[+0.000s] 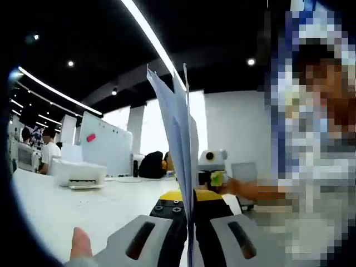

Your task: Organize the stack of printing papers by aligning and flattening the scattered papers on the table

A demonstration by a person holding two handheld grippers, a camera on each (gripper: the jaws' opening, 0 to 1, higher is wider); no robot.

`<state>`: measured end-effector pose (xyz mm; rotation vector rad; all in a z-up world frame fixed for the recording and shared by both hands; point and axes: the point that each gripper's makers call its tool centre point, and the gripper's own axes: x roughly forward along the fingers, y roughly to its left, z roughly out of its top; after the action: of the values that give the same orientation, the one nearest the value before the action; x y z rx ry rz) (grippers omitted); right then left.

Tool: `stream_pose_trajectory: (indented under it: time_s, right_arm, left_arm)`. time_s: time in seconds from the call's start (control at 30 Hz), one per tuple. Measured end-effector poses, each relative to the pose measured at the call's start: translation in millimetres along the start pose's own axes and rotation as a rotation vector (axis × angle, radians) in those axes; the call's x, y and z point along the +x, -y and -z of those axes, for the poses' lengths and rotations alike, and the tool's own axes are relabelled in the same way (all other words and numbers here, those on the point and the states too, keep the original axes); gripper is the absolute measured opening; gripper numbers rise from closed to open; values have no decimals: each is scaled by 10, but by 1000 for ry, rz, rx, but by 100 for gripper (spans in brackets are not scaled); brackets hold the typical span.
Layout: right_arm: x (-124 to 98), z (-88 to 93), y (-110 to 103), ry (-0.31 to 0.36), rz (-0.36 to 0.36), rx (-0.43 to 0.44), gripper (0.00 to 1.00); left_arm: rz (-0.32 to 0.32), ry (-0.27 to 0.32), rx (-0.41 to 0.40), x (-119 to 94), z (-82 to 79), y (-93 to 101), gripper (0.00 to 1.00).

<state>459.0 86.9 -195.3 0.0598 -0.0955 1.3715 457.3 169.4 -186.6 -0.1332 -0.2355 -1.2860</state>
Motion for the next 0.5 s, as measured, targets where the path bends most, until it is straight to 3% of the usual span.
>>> stream_pose_trajectory:
  time_s: [0.1,0.13,0.2,0.27,0.33,0.5]
  right_arm:
    - [71,44,-47,-11,-29,9,36]
    - [95,71,-82,-23,-40,6,31]
    - [89,132,-178,-64,-85,-25,7]
    - [76,109,-189,-55,-81,-8,0]
    - [58,103,-220,-54,-85,-9,0]
    - [15,111,-267,-38,-95,-28,0]
  left_arm:
    - [61,15,5,27,-22,97,6]
    - [72,18,14,36,-25,127,6]
    - [58,-2,27,48,-1,114,8]
    - [15,-20,31,27,21,40,17]
    - [-7,-21,-11,-2,19,-5,25]
    - [-69,9,13,-61,26,-39,24]
